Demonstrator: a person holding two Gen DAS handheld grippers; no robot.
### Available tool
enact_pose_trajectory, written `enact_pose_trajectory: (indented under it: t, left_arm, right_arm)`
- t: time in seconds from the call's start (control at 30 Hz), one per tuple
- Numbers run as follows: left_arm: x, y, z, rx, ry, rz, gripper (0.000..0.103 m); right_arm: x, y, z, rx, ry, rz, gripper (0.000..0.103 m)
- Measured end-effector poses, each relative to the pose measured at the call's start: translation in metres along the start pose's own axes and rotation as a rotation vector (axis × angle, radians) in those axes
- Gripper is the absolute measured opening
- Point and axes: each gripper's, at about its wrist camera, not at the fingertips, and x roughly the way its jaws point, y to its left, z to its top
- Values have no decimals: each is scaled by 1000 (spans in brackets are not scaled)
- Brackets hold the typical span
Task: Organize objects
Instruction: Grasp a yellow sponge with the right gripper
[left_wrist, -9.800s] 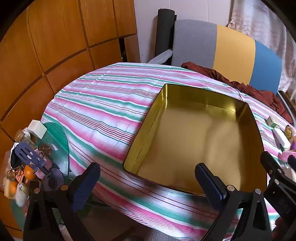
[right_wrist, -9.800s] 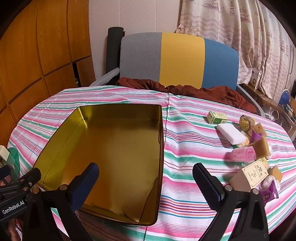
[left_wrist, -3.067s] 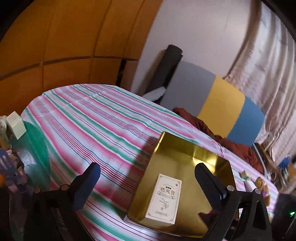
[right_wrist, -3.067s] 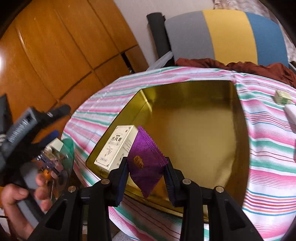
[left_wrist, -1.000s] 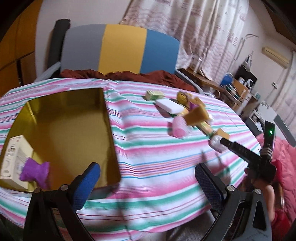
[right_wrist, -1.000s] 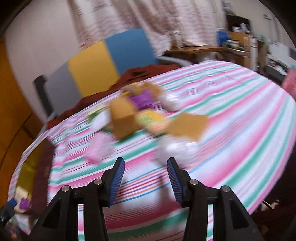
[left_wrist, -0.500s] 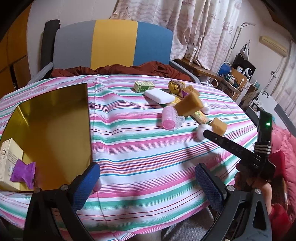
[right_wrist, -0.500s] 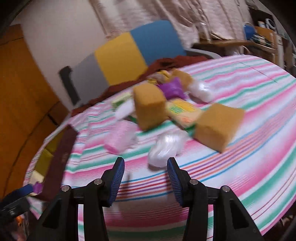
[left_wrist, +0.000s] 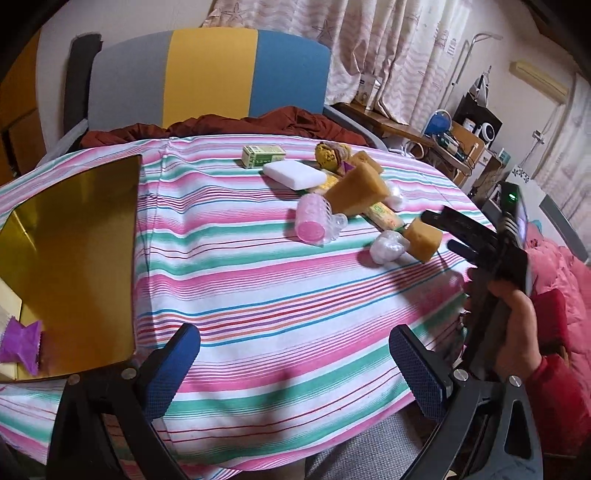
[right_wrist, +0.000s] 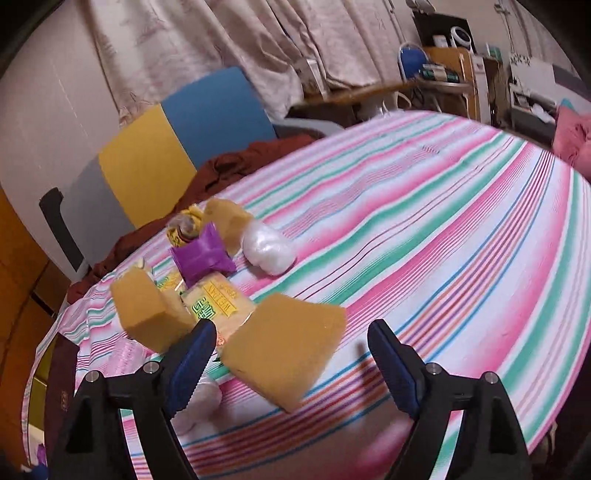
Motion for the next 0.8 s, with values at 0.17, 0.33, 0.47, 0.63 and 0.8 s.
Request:
enact_pose_trajectory:
  t: [0.17, 0.33, 0.47, 0.63, 0.8]
  left_arm:
    - [2, -6, 2, 26, -2, 6, 103]
    - [9, -10, 5, 33, 5, 5, 103]
    - [16, -17, 10, 47, 0, -3, 103]
    - [31, -37, 23, 101, -38, -32, 103]
    - [65, -66, 45, 155, -46, -93, 103]
  right_arm:
    - [13, 13, -8, -50, -1, -40, 84]
    - [15, 0, -8, -40, -28, -12, 66]
    - [7, -11, -8, -37, -76, -42, 62]
    - [1, -35, -10, 65, -117, -45, 61]
    - [-1, -38, -12, 81, -138, -38, 61]
